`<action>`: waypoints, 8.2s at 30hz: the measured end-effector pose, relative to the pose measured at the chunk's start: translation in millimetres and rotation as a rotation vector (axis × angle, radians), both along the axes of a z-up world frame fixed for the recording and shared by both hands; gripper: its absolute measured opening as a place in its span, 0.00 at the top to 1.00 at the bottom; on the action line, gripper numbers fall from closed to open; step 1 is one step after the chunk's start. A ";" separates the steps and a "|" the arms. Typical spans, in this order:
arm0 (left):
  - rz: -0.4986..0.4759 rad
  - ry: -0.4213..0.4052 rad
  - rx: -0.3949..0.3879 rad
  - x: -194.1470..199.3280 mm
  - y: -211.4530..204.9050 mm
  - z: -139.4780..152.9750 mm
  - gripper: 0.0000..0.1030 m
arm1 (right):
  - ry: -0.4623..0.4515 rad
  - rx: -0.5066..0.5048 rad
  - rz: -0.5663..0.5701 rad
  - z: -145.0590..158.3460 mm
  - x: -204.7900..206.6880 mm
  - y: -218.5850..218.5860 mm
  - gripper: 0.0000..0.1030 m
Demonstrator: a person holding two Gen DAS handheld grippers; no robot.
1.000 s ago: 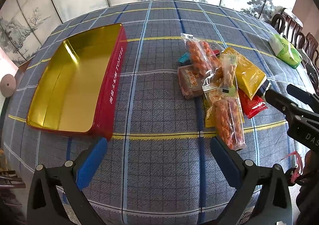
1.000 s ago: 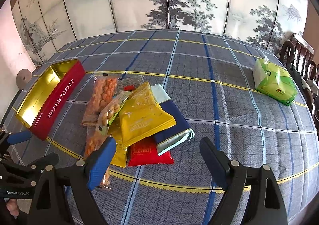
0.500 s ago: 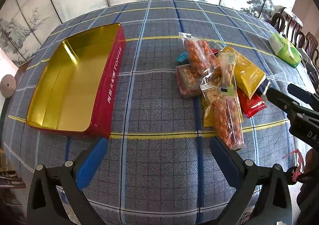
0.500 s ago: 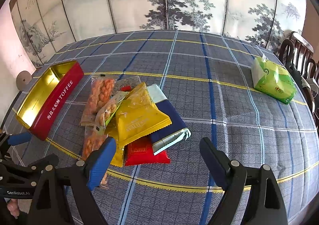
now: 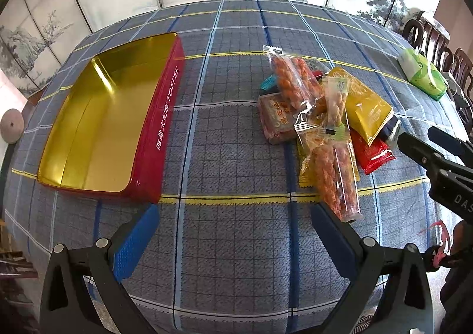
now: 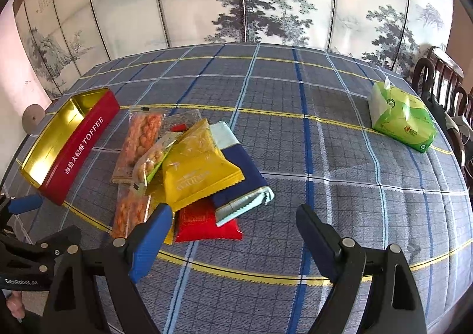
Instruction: Organize snacks
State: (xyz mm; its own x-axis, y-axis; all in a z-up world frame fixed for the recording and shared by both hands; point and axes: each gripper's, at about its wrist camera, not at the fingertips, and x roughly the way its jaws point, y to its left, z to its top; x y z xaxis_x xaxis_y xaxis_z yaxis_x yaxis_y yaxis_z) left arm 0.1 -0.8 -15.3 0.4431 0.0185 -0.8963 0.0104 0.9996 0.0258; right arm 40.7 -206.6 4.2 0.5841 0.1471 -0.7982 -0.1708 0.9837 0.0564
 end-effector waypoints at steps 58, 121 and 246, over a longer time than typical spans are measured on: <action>-0.068 0.070 -0.118 15.8 -42.9 -30.1 0.68 | 0.017 0.064 -0.005 -14.7 8.0 -23.2 0.15; 0.108 -0.086 0.052 13.2 142.9 24.1 0.68 | 0.167 -0.007 0.334 -39.7 -21.9 129.6 0.78; 0.402 -0.065 0.098 -47.1 285.5 14.2 0.30 | 0.133 -0.017 0.387 -22.1 35.6 330.5 0.80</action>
State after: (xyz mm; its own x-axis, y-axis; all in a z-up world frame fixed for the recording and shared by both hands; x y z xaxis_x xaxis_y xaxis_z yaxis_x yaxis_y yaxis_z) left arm -47.0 284.6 -1.0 0.4385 0.2850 -0.8523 -0.3846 0.9167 0.1086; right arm 76.3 123.9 -18.0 0.3793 0.3219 -0.8674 -0.5211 0.8490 0.0872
